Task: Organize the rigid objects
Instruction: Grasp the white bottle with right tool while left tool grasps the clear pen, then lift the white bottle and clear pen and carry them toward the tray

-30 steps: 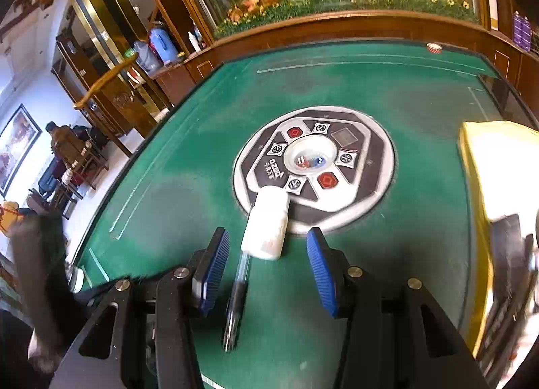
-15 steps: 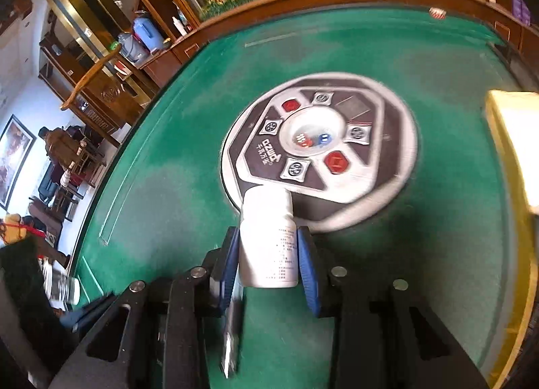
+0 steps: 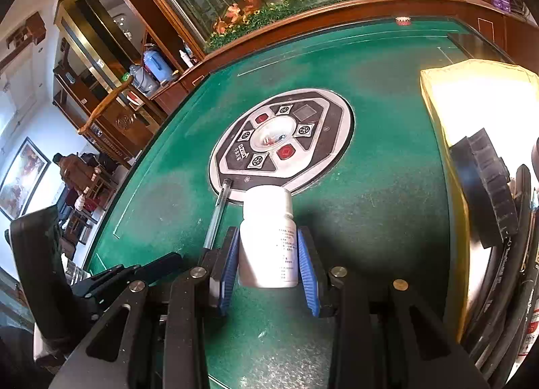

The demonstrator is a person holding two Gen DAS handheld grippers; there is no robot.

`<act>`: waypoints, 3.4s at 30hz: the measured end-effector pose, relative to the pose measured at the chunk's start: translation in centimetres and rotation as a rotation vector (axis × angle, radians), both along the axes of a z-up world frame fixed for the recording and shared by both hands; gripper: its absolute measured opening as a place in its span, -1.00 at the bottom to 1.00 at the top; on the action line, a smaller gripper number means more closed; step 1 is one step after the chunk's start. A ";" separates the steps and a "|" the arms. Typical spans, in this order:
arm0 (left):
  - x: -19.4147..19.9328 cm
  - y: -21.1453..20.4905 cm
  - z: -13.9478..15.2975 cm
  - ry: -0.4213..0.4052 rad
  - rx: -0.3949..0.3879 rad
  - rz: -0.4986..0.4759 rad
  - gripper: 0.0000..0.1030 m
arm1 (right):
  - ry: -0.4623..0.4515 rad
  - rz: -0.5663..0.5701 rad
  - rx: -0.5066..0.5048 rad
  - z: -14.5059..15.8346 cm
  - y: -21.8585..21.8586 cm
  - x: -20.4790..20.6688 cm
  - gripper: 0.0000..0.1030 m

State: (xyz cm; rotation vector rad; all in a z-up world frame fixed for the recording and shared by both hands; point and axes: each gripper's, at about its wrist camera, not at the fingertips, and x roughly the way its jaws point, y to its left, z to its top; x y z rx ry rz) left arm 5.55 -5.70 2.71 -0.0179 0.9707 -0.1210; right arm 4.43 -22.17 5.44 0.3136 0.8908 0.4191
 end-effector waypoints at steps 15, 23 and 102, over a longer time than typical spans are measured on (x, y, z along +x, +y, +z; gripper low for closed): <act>-0.1 0.8 -0.1 -0.038 -0.011 0.066 -0.76 | -0.017 0.035 0.044 0.3 0.0 -1.1 -0.37; -0.2 0.9 0.4 -0.086 0.006 0.102 -0.76 | -0.023 0.032 0.030 0.1 0.3 -1.1 -0.37; -7.9 -1.2 5.6 -0.241 -0.077 0.011 -0.76 | -0.181 -0.084 -0.027 3.8 -1.6 -9.8 -0.37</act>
